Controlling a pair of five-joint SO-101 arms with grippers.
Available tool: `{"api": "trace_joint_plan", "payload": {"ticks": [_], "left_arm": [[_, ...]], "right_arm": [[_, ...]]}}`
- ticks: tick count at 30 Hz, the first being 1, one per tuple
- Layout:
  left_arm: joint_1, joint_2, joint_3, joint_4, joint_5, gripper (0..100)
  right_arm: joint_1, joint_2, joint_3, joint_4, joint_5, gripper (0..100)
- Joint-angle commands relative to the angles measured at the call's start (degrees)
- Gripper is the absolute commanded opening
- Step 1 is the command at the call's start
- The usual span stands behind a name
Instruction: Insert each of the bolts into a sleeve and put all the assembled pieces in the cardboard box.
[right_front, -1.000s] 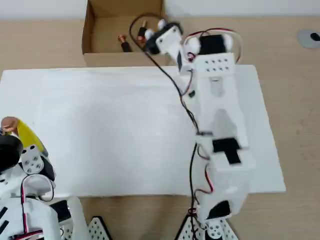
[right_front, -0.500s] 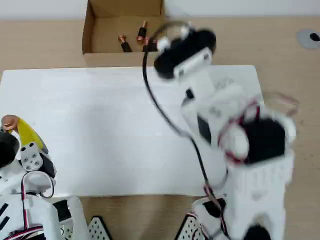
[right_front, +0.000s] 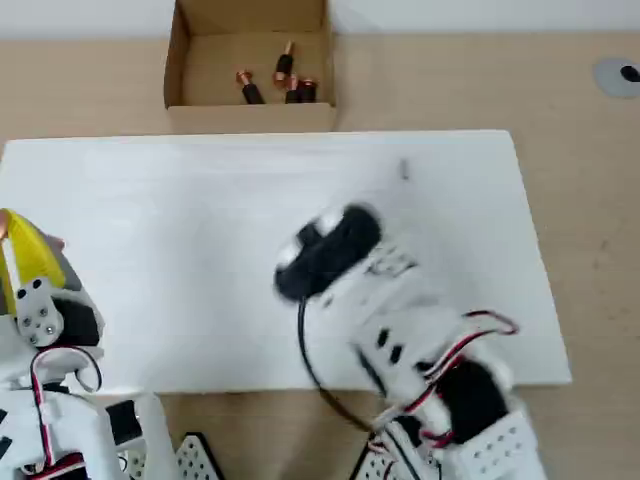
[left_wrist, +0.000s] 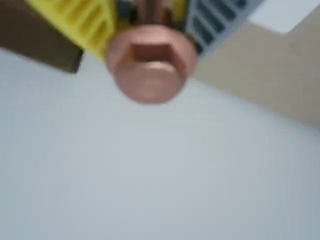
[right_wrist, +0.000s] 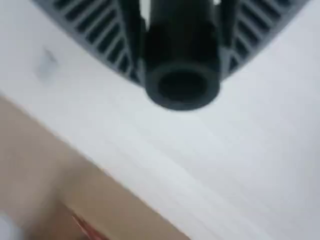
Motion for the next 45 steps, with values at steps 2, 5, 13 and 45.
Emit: {"api": "trace_joint_plan", "payload": {"ticks": [2,5,13,45], "left_arm": [[4.84,0.40,2.37,-4.84,0.53,1],[8.35,0.40,2.90,-5.36,0.62,1],[21.89,0.48,4.48,-9.32,-5.19,1],[43.08,0.40,1.93,2.20,0.09,1]], "right_arm": [[-8.31,-5.67,7.69,-10.37,-1.14,0.9],[-9.10,-5.76,8.04,-11.08,-8.18,0.9],[-14.11,-5.93,8.04,-11.08,-17.76,0.9],[-21.49,-5.76,8.75,-18.64,-17.67,0.9]]}}
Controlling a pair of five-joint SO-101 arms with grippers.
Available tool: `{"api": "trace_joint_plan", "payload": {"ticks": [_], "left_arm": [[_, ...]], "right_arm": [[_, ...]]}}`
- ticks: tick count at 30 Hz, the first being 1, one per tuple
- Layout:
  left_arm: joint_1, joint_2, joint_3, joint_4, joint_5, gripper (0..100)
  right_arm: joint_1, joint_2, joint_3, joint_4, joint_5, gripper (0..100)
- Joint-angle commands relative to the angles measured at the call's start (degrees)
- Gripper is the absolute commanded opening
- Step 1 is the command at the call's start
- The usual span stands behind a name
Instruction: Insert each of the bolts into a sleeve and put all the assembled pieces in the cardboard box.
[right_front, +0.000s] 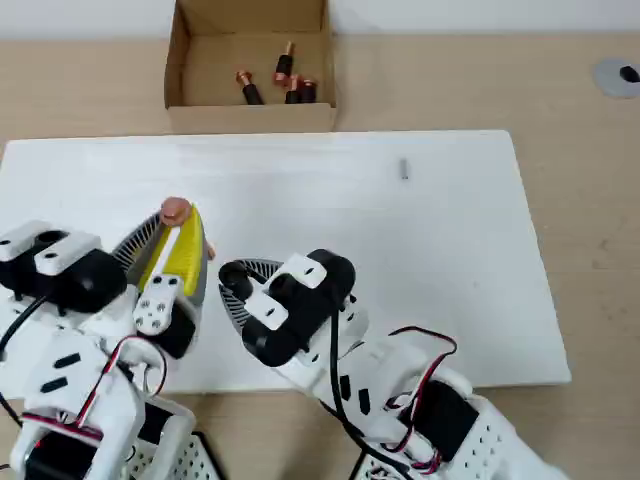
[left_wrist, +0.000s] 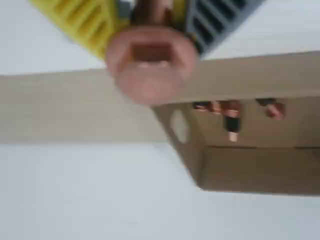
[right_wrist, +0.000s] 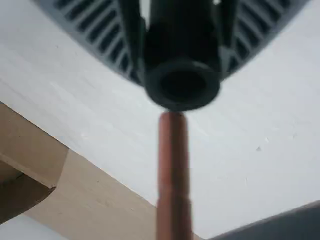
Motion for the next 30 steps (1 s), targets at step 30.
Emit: {"api": "trace_joint_plan", "payload": {"ticks": [30], "left_arm": [[5.89,0.22,-13.98,5.36,0.35,1]], "right_arm": [[-0.66,-1.10,5.05,-6.15,-0.35,0.9]]}}
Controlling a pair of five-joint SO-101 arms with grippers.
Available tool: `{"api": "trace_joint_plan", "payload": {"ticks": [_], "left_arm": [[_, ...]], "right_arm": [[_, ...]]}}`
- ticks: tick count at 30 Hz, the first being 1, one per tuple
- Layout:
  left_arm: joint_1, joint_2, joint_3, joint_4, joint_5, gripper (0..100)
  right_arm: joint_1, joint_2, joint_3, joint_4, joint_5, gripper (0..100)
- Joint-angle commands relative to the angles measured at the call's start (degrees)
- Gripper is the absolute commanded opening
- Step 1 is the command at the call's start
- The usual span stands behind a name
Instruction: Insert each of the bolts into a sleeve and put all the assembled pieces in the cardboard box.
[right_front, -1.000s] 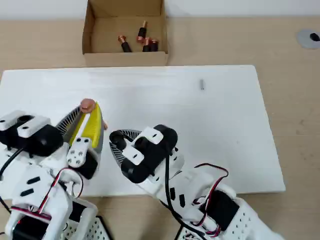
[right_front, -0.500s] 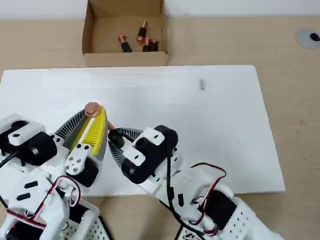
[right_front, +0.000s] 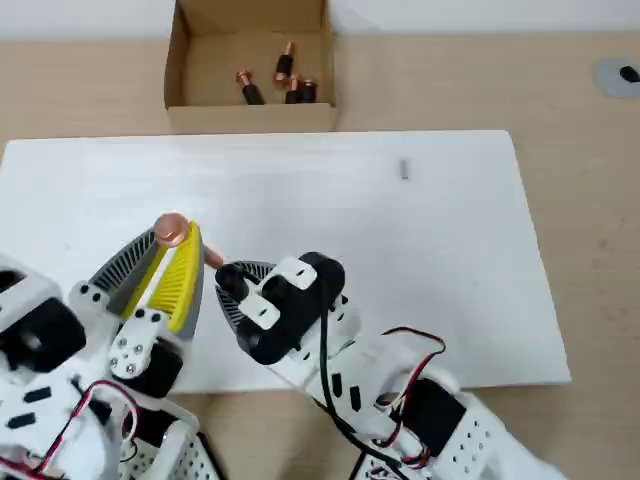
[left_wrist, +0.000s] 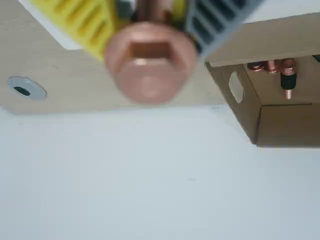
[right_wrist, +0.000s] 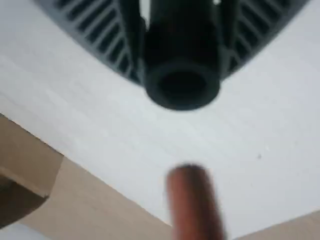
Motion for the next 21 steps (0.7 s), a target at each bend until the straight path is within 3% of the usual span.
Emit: {"api": "trace_joint_plan", "payload": {"ticks": [1,21], "left_arm": [[0.44,0.48,-4.04,1.76,-0.09,1],[0.62,0.48,-4.04,3.69,4.48,1]], "right_arm": [[-0.57,-0.57,-0.22,-1.49,-0.35,0.9],[-0.57,-0.48,-0.04,-2.73,-0.35,0.9]]}}
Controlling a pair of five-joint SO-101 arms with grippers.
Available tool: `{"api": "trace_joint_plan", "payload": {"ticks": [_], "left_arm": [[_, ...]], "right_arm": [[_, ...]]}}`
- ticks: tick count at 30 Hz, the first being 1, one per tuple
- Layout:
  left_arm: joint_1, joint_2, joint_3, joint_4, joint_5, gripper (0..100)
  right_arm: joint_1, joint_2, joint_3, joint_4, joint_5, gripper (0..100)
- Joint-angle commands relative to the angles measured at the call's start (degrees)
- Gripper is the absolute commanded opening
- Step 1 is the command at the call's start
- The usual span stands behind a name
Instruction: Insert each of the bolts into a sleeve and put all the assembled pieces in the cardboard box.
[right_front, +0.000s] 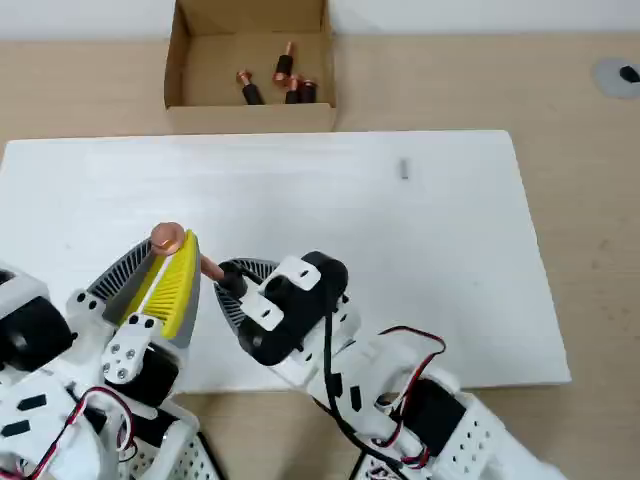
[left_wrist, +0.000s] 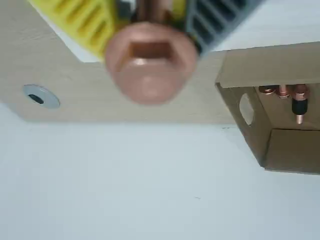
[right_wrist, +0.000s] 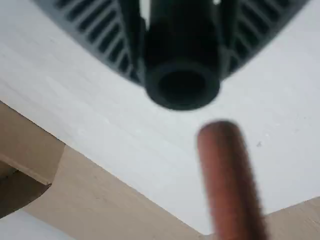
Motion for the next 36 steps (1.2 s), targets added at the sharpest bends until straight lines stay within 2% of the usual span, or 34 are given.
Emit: {"api": "trace_joint_plan", "payload": {"ticks": [1,5,10,18,21,26,36], "left_arm": [[0.62,0.48,-2.46,0.18,0.44,1],[0.97,0.48,-2.73,1.32,2.02,1],[5.80,0.48,-2.90,3.96,1.93,1],[5.71,0.48,-2.81,3.60,-0.79,1],[4.75,0.31,-2.81,2.11,-2.11,1],[-1.32,0.31,-2.46,-1.76,-2.11,1],[-1.41,0.31,-0.62,-1.93,-1.85,1]], "right_arm": [[-0.57,-0.48,-0.13,-1.32,-0.35,0.9],[-0.57,-0.48,-0.13,-1.32,-0.35,0.9],[-0.57,-0.48,-0.13,-1.32,-0.35,0.9],[-0.57,-0.48,-0.13,-1.32,-0.35,0.9],[-0.57,-0.48,-0.13,-1.23,-0.35,0.9],[-0.57,-0.48,-0.13,-1.23,-0.35,0.9],[-0.57,-0.48,-0.13,-1.23,-0.35,0.9]]}}
